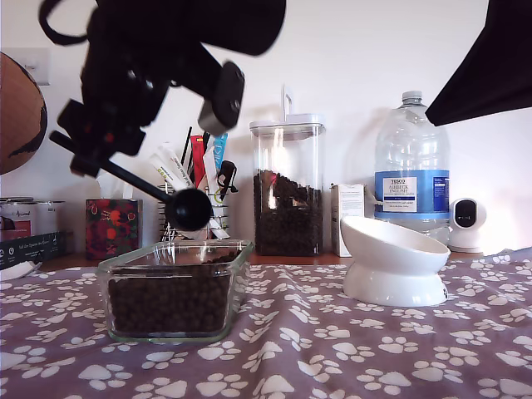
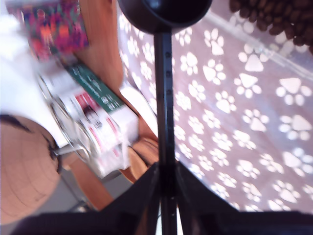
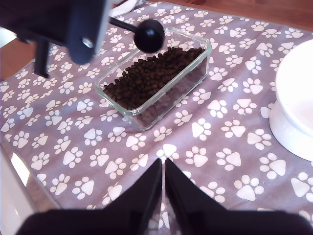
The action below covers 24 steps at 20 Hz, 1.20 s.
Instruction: Measure one spoon of cat food and pour it into the food bowl
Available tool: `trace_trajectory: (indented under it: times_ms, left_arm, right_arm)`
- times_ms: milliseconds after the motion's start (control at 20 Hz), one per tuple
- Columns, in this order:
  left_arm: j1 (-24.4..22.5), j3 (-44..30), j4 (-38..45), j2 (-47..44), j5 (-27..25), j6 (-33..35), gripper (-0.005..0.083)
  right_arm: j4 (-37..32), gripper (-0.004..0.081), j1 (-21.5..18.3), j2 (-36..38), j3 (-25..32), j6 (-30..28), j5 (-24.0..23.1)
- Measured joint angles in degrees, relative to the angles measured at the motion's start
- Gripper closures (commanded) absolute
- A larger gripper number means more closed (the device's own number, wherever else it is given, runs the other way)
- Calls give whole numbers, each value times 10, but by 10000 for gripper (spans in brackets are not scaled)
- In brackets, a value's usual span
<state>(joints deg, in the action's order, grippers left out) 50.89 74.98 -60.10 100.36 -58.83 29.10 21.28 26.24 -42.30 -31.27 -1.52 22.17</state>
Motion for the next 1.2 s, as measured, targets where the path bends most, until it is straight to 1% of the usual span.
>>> trace_trajectory:
  times_ms: [150,350,400,600,700,750,900,1200]
  left_arm:
    - [-1,0,43,32,-14,27,795]
    - [-15,0,103,45,-44,104,795]
    - [-19,0,108,49,-49,122,795]
    - [-32,0,109,66,-55,158,795]
    - [-34,0,109,66,-56,163,795]
    - [-34,0,109,66,-54,163,795]
    - [-32,0,105,66,-25,163,795]
    - [-22,0,75,66,17,168,795]
  right_arm:
    - [0,782,0,0,0,0,0]
    - [0,783,0,0,0,0,13]
    - [-1,783,0,0,0,0,14]
    - [0,783,0,0,0,0,14]
    - [0,783,0,0,0,0,15]
    - [0,782,0,0,0,0,15]
    - [0,783,0,0,0,0,15]
    - [0,783,0,0,0,0,15]
